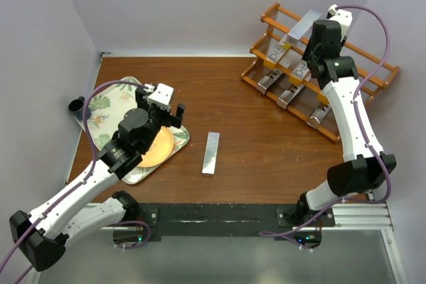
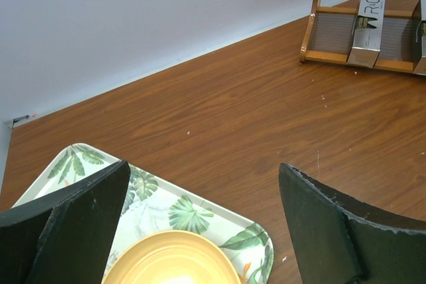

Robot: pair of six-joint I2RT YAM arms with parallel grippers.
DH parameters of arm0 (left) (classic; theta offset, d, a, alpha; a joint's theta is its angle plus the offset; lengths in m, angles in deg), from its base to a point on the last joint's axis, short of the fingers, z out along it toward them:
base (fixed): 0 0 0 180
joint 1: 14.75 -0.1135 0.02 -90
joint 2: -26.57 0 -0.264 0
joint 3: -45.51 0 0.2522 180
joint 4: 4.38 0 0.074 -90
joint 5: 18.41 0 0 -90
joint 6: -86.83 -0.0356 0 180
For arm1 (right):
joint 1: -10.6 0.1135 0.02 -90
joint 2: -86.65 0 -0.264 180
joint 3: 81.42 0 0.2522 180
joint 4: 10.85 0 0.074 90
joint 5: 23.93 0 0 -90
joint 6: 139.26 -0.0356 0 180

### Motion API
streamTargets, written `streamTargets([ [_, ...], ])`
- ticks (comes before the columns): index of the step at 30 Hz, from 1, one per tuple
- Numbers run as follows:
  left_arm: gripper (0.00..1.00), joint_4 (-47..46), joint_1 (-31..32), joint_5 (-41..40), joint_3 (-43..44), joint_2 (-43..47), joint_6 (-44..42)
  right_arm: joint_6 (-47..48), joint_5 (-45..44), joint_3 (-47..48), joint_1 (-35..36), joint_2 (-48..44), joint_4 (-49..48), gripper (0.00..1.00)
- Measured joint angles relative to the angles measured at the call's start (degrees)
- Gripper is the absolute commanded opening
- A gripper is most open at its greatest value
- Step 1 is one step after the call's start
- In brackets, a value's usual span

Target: Place and organize the toothpastes onto the shelf

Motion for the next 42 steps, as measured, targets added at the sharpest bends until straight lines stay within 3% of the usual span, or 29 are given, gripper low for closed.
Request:
streamTargets([
  [13,0.98,0.0,0.0,1.0,0.0,0.0,0.0,-3.2,-0.2,2.9,-3.1,4.9,-0.5,0.25],
  [19,0.99,0.0,0.0,1.2,0.0,0.0,0.0,-4.1,-0.2,2.9,-3.3,5.3,-0.7,0.36],
  [34,0.98,0.0,0.0,1.3,0.0,0.1,0.0,-5.2,-0.2,2.9,-4.4,6.9,-1.6,0.5],
  [39,0.98,0.0,0.0,1.4,0.0,0.1,0.0,-5.4,0.0,2.9,-4.6,6.9,-1.6,0.5],
  [40,0.98,0.0,0.0,1.4,0.0,0.1,0.0,-5.5,-0.1,2.9,-4.6,7.0,-1.7,0.56],
  [42,0.98,0.0,0.0,1.4,0.0,0.1,0.0,-5.6,0.0,2.9,-4.6,7.1,-2.1,0.57],
])
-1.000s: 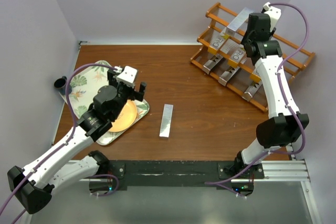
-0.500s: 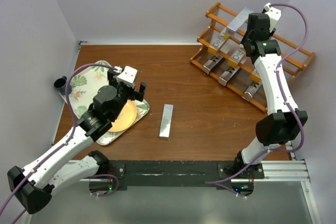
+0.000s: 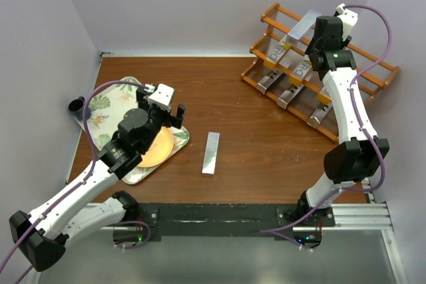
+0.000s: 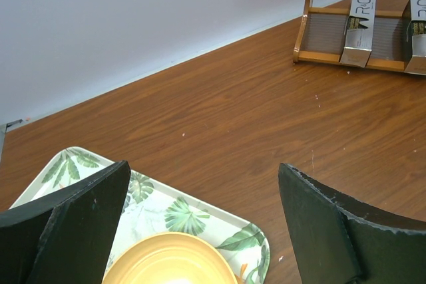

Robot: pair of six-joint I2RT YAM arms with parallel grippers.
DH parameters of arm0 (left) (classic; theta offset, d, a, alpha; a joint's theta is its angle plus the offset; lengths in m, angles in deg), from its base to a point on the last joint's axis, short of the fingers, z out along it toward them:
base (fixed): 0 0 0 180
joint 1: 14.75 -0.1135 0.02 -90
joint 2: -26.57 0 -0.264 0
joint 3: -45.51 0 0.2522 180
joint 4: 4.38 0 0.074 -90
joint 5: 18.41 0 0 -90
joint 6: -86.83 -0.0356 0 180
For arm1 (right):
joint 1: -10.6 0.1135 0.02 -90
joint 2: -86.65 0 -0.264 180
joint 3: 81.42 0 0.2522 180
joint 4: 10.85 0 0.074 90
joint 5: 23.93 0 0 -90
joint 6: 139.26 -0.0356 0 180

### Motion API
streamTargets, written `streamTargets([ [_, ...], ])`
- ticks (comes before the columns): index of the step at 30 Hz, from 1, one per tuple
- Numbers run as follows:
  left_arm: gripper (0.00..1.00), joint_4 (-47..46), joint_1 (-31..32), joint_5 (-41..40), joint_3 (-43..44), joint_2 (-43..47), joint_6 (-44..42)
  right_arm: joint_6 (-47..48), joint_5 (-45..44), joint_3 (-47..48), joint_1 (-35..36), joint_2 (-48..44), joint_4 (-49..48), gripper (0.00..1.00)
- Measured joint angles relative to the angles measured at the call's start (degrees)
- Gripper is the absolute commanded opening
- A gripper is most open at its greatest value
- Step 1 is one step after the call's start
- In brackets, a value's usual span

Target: Place and organize the toothpastes onto the shelf

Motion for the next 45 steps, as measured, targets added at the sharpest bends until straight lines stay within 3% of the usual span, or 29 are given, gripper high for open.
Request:
streamTargets([
  [21,0.98,0.0,0.0,0.0,0.0,0.2,0.0,-0.4,4.2,-2.8,-0.3,-2.1,-4.4,0.7],
  [23,0.98,0.0,0.0,0.0,0.0,0.2,0.0,-0.2,4.4,-3.6,-0.3,-3.5,-4.8,0.75],
  [32,0.98,0.0,0.0,0.0,0.0,0.2,0.0,1.9,8.6,-11.0,-0.3,-17.6,-10.6,0.94],
  [45,0.98,0.0,0.0,0.0,0.0,0.6,0.0,2.1,25.5,-29.6,0.5,-35.6,-17.1,0.98],
])
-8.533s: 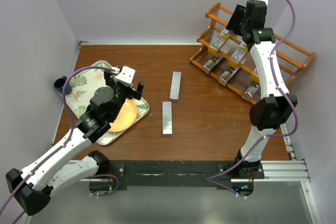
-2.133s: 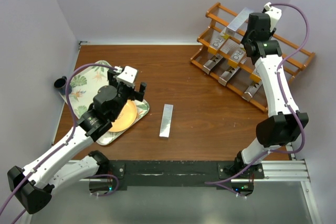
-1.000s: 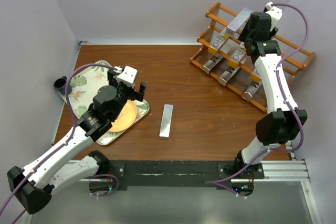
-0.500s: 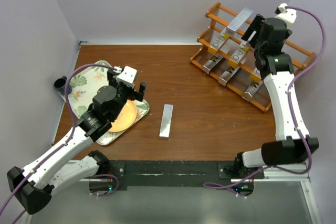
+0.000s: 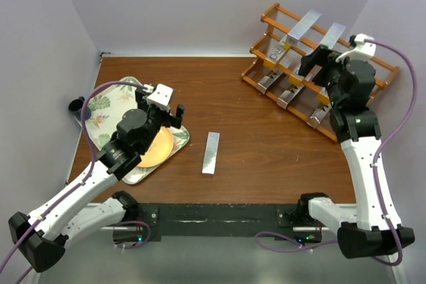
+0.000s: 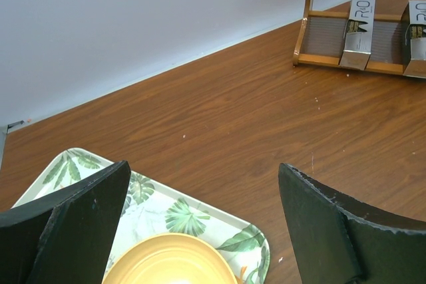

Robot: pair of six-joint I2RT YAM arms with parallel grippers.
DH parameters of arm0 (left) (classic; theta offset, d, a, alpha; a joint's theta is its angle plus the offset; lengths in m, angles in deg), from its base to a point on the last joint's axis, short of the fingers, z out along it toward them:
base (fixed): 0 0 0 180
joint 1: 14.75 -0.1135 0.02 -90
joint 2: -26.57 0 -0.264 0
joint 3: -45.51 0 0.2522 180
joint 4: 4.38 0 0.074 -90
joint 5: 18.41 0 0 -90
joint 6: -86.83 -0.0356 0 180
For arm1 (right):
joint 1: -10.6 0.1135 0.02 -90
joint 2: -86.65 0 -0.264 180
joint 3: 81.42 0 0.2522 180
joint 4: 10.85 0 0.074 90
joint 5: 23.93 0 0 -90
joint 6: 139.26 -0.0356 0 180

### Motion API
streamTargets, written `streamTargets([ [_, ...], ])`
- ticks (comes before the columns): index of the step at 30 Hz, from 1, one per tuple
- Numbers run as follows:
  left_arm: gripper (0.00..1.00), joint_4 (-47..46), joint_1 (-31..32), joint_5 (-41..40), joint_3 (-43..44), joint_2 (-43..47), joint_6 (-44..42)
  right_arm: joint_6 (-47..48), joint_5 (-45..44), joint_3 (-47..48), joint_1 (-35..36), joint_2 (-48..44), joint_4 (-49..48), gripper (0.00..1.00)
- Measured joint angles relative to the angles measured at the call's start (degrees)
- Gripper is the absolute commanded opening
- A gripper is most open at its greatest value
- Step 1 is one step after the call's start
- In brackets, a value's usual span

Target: Place and organize the toothpastes onto the shelf

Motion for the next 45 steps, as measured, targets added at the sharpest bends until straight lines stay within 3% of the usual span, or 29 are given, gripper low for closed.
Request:
streamTargets([
  [5,0.98,0.0,0.0,-0.2,0.0,0.0,0.0,-0.7,1.3,-7.8,6.8,-2.8,0.1,0.98],
  [12,0.98,0.0,0.0,-1.7,0.0,0.0,0.0,-4.8,-3.5,-19.6,24.3,-4.2,-2.4,0.98],
  [20,0.98,0.0,0.0,-3.9,0.0,0.0,0.0,-14.8,-20.0,-29.6,48.0,2.2,-5.5,0.98],
  [28,0.98,-0.1,0.0,-5.1,0.0,0.0,0.0,-25.2,-34.2,-29.7,64.8,15.8,-7.8,0.98],
  [35,0.98,-0.1,0.0,-5.1,0.0,0.0,0.0,-30.9,-37.8,-25.7,72.7,29.4,-7.4,0.94],
  [45,0.98,-0.1,0.0,-5.1,0.0,0.0,0.0,-34.7,-38.7,-18.1,73.5,40.5,-6.4,0.82],
])
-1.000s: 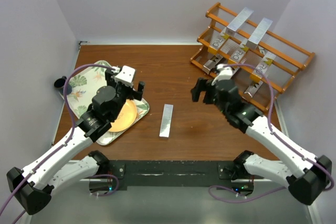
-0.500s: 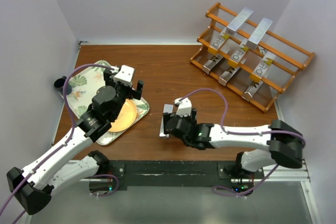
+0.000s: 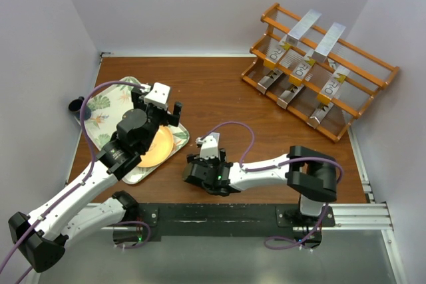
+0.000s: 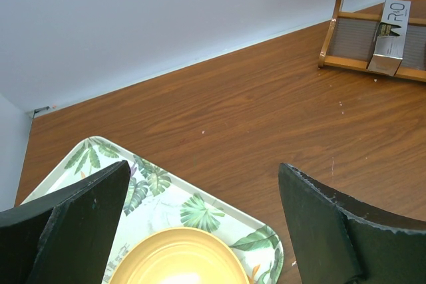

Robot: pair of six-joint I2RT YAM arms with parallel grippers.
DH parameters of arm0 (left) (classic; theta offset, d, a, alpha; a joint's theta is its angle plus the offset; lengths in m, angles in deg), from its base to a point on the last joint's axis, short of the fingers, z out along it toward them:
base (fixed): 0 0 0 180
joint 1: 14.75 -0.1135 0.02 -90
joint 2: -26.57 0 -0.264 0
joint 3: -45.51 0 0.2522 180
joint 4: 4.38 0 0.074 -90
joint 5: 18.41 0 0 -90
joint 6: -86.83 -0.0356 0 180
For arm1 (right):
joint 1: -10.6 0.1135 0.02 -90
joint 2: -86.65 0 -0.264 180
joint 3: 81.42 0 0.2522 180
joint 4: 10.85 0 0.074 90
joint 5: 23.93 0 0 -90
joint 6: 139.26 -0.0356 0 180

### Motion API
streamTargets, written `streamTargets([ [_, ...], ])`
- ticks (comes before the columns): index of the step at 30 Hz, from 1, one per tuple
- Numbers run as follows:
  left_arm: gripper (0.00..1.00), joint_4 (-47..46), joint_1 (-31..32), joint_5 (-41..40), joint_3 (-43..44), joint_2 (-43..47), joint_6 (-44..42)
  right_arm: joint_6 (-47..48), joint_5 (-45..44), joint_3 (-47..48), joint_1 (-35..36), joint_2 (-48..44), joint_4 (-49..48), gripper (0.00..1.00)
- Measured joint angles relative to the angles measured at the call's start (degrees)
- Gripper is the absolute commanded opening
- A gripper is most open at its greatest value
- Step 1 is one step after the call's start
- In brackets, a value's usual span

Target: Place and organize the toothpastes onto the shelf

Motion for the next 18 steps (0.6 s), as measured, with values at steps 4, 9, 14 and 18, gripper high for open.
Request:
streamTargets([
  [4,0.98,0.0,0.0,0.0,0.0,0.0,0.0,-1.4,-0.2,1.3,0.0,3.2,1.5,0.76],
  [9,0.98,0.0,0.0,0.0,0.0,0.0,0.0,-2.5,-0.4,1.4,0.0,4.4,3.7,0.61],
  [14,0.98,0.0,0.0,0.0,0.0,0.0,0.0,-3.1,-0.8,1.4,0.0,4.3,4.5,0.45],
  [18,0.99,0.0,0.0,0.0,0.0,0.0,0.0,-3.1,-1.0,1.2,0.0,3.8,5.4,0.35],
])
